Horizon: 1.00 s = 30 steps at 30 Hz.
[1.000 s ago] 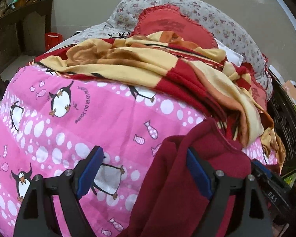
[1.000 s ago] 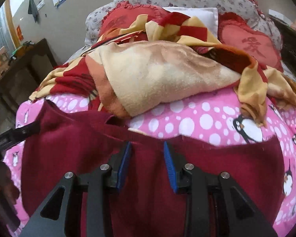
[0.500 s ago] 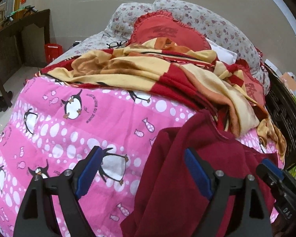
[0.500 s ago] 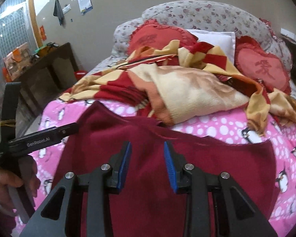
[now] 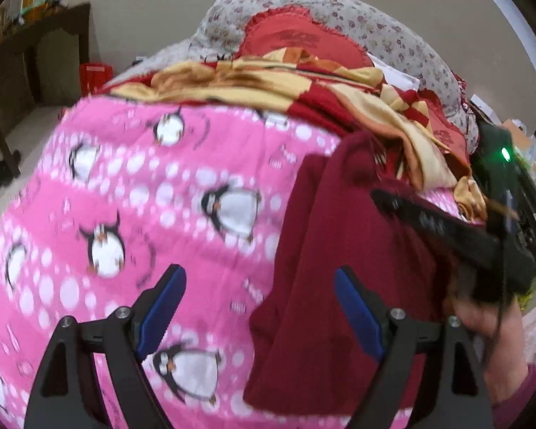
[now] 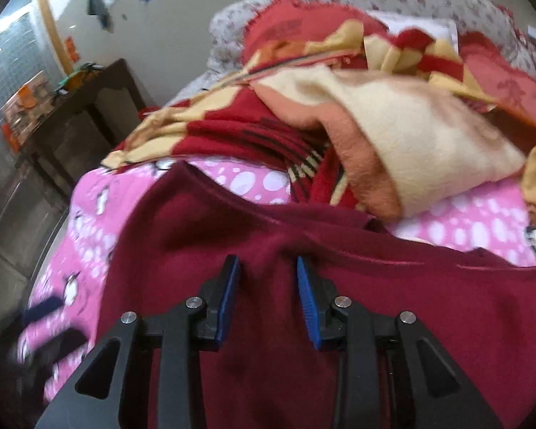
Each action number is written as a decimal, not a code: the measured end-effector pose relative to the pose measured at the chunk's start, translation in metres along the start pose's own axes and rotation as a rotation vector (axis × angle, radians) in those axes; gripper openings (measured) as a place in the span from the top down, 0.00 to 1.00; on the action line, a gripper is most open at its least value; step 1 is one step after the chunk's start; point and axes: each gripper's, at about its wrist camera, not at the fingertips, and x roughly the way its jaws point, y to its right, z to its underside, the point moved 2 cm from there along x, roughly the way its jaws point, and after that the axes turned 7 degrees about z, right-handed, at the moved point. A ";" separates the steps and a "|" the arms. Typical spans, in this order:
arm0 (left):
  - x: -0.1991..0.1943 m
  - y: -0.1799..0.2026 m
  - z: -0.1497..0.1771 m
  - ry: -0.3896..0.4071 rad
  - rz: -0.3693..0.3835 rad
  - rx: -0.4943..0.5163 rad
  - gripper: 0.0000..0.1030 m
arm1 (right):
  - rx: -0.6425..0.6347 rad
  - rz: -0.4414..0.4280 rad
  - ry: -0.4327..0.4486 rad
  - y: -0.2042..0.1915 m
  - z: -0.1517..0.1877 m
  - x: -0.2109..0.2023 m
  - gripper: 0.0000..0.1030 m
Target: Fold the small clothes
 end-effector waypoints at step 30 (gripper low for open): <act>0.012 -0.027 0.034 -0.057 0.015 -0.069 0.14 | -0.064 -0.102 -0.068 -0.058 -0.001 -0.030 0.63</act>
